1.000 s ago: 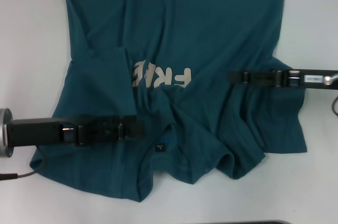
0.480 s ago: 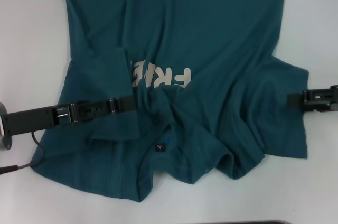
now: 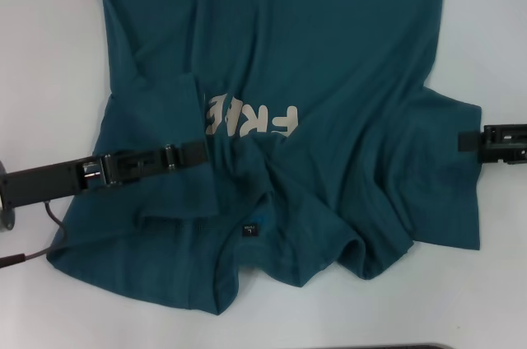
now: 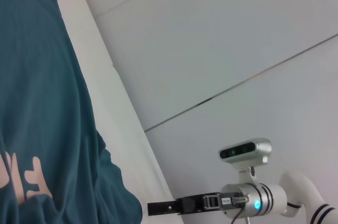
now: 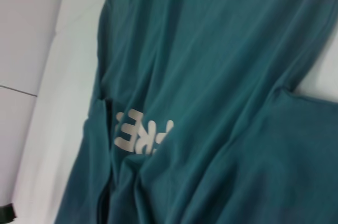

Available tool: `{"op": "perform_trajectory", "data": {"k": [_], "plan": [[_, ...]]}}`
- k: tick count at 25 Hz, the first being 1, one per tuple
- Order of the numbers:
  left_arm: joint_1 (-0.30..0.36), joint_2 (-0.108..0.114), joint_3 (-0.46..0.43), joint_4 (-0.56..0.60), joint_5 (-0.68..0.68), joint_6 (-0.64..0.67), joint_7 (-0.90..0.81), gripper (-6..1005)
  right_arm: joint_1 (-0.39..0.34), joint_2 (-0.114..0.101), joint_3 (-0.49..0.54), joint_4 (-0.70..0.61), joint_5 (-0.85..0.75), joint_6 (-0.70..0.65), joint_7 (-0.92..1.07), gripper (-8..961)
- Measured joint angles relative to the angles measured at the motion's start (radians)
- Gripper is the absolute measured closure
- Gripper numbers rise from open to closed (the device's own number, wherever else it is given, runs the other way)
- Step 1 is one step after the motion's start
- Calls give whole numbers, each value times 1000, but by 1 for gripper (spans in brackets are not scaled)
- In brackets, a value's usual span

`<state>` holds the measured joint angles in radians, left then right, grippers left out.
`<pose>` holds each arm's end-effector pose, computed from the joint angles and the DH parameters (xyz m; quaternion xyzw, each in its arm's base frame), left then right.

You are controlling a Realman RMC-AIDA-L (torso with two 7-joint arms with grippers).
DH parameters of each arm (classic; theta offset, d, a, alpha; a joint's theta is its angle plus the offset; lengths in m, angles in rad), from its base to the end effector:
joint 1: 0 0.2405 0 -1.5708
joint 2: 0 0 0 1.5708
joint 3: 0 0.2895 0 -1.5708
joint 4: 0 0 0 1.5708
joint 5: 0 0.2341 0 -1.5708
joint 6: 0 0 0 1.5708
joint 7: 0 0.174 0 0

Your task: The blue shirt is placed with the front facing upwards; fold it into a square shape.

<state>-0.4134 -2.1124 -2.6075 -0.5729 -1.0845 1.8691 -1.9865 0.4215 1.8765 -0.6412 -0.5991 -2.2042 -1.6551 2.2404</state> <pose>-0.3015 0.2893 -0.0489 0.7728 0.5320 0.3362 0.0821 0.3902 0.3233 0.0315 -0.7461 0.6451 0.1537 0.0590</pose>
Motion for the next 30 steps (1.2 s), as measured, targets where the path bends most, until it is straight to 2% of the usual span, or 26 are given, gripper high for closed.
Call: {"op": "perform_trajectory", "data": {"k": [16,23,30], "plan": [[-4,0,-2,1,0,-7,0,250,-22,-6,82,-38,-85,0,23,11],[-4,0,-2,1,0,-16,0,249,-12,12,74,-33,-93,41,30,11],[1,0,-2,1,0,-28,0,248,-9,17,72,-27,-94,50,38,12]]}}
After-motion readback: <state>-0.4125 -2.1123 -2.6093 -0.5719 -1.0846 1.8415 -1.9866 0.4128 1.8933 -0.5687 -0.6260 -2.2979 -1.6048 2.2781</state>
